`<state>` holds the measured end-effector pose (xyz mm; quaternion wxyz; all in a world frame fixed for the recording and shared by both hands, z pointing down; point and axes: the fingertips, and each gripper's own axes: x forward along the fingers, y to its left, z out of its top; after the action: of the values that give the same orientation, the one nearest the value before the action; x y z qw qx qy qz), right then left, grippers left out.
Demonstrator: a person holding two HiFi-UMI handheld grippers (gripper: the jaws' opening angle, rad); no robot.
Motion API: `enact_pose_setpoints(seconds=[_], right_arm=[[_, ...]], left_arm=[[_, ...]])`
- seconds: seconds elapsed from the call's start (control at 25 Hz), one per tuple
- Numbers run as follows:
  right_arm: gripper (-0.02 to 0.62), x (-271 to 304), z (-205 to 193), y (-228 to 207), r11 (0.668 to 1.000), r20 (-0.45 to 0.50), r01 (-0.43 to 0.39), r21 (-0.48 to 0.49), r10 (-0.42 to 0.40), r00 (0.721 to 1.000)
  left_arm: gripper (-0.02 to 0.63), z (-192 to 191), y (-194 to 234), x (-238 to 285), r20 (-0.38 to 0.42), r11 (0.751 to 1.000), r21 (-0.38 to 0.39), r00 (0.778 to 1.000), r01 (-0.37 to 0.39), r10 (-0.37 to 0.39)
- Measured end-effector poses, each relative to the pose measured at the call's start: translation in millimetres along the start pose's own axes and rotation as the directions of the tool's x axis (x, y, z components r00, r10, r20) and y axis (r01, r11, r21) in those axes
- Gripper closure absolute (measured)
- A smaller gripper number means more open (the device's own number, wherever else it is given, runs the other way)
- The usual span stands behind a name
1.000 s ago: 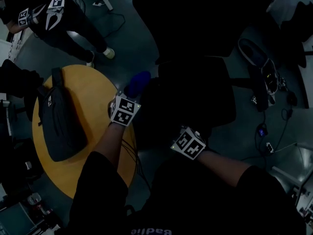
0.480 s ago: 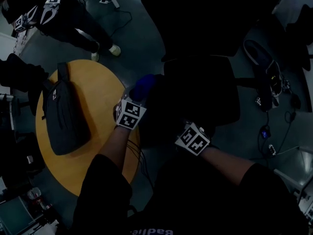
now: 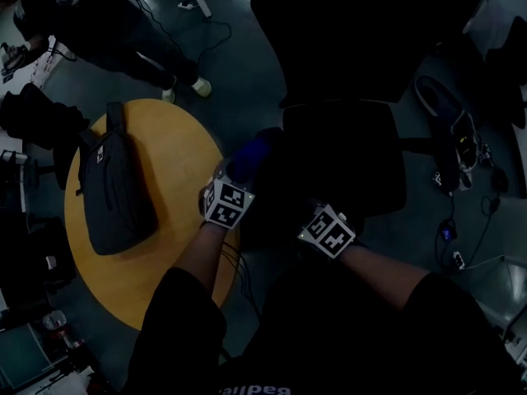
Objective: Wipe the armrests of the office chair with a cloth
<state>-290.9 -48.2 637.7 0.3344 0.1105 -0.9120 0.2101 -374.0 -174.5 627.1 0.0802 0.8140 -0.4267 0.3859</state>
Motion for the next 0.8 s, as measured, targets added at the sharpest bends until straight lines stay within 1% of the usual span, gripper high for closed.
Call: enact_pose_setpoints(seconds=[0.6,0.8], right_arm=[[0.587,2,0,-2,1.0,-0.002,0.016,0.007,-0.016,1.0],[0.586,2,0,-3,0.999,0.003,0.025,0.019,-0.025,1.0]], left_arm=[[0.472,-22,-40,-31,0.003,0.999,-0.046,1.0,0.005,-0.005],[0.472,-29,-56,-42,-0.004,0.999,-0.047,1.0,0.01,-0.01]])
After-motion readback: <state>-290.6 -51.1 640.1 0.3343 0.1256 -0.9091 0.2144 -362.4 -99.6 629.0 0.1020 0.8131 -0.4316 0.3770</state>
